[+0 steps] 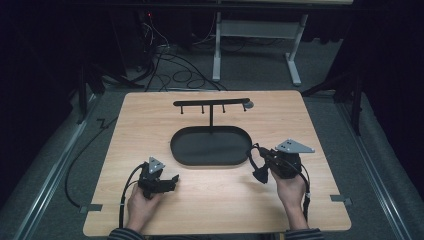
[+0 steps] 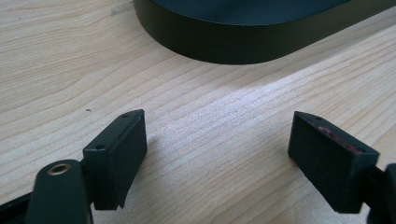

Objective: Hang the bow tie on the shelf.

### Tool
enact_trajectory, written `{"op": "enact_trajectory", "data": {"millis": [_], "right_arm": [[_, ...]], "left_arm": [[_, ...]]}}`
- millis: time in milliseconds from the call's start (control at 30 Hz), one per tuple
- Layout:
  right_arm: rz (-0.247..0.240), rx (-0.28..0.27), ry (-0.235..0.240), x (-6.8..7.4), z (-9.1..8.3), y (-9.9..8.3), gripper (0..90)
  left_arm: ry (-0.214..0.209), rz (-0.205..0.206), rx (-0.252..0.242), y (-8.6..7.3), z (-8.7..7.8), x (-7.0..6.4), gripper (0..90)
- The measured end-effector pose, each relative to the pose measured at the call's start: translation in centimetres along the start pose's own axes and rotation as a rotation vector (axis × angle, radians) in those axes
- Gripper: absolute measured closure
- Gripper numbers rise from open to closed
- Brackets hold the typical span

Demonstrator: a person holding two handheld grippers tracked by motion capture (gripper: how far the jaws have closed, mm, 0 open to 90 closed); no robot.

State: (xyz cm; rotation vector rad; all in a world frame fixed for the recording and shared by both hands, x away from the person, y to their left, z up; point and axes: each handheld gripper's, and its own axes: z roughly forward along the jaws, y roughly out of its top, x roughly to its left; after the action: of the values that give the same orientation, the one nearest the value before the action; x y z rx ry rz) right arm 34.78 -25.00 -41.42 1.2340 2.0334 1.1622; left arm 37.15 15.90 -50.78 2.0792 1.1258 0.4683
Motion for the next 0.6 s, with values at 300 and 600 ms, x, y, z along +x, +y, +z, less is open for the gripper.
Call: {"op": "enact_trajectory", "data": {"millis": [300,600], "right_arm": [[-0.007,-0.016,-0.007,0.0,-0.1,1.2,89.5],[-0.012,-0.021,-0.002,-0.1,0.1,1.9,89.5]], "left_arm": [[0.0,0.0,0.0,0.0,0.0,0.0,20.0],[-0.001,0.001,0.0,0.0,0.0,0.0,20.0]]}}
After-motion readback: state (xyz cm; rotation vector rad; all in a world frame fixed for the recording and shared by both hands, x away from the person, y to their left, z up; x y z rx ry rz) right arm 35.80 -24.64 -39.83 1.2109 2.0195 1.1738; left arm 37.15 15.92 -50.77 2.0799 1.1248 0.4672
